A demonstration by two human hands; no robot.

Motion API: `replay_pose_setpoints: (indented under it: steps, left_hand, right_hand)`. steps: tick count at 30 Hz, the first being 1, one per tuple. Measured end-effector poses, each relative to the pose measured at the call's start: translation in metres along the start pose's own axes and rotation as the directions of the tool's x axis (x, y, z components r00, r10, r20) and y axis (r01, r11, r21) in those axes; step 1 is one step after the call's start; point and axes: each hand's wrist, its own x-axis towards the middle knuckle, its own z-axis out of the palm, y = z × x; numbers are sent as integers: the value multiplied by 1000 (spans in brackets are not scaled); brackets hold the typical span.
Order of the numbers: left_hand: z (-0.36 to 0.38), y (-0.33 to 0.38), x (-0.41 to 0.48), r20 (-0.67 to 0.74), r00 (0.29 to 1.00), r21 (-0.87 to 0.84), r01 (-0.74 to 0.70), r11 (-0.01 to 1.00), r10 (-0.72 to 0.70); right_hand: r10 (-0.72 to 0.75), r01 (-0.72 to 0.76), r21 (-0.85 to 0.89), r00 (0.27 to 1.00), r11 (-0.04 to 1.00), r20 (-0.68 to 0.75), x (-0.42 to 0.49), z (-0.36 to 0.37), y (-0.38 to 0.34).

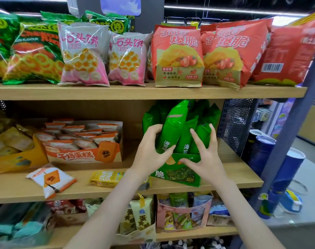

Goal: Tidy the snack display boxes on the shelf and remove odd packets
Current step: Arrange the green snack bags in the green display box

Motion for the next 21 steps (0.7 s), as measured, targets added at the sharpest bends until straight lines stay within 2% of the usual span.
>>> replay_pose_setpoints:
  steps: [5, 9, 21]
  left_hand:
    - [-3, 4, 11, 176, 980, -55, 109, 993, -98]
    - [-3, 8, 24, 240, 968, -72, 100, 992, -80]
    - [2, 20, 26, 173, 985, -136, 17, 991, 7]
  right_hand:
    - [25, -25, -3, 999, 1000, 20, 0, -1, 1]
    - [74, -75, 20, 995, 997, 65, 1, -6, 2]
    - [73, -78, 30, 988, 996, 133, 3, -20, 10]
